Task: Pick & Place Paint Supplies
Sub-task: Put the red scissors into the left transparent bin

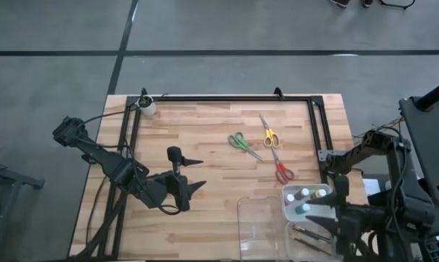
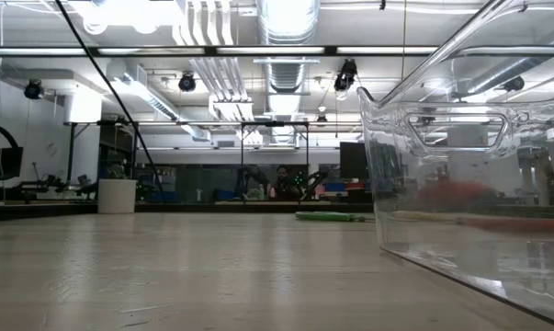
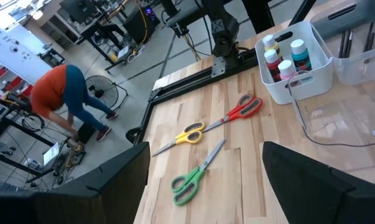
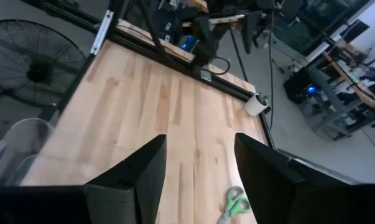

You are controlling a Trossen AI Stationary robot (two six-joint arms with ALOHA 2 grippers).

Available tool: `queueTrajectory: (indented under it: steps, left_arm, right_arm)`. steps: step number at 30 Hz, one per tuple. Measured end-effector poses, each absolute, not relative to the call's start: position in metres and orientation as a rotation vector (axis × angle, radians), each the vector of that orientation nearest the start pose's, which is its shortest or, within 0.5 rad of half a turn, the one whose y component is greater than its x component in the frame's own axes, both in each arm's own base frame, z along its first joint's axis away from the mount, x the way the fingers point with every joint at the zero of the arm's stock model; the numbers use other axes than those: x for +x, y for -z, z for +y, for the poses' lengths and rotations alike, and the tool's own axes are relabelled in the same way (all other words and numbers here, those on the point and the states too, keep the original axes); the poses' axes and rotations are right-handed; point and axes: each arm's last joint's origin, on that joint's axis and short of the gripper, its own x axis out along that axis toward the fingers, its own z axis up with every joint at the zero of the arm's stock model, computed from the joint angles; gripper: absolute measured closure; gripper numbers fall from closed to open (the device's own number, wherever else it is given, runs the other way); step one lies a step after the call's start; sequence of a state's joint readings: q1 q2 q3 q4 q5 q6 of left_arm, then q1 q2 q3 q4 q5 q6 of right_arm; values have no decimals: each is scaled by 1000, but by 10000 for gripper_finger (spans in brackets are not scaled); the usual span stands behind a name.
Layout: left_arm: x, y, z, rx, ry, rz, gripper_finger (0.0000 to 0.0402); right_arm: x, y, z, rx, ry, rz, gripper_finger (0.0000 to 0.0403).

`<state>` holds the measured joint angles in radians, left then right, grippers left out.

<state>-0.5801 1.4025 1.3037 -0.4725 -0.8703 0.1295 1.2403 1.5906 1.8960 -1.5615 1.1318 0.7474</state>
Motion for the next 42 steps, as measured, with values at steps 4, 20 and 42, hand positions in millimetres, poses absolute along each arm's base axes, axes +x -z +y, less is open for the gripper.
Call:
queueTrajectory:
  steps: [4,20,42]
  left_arm:
    - [262,-353,-145,505,-256,448,87]
    - [261,-353,-145,505,-255,448,87]
    - [261,-353,-145,508,-255,449,87]
  right_arm:
    - [109,-420,232,-422,89,442,217]
    - [111,-383,197,-315,64,340,217]
    - [162,-333,164,-300,-347,60,217]
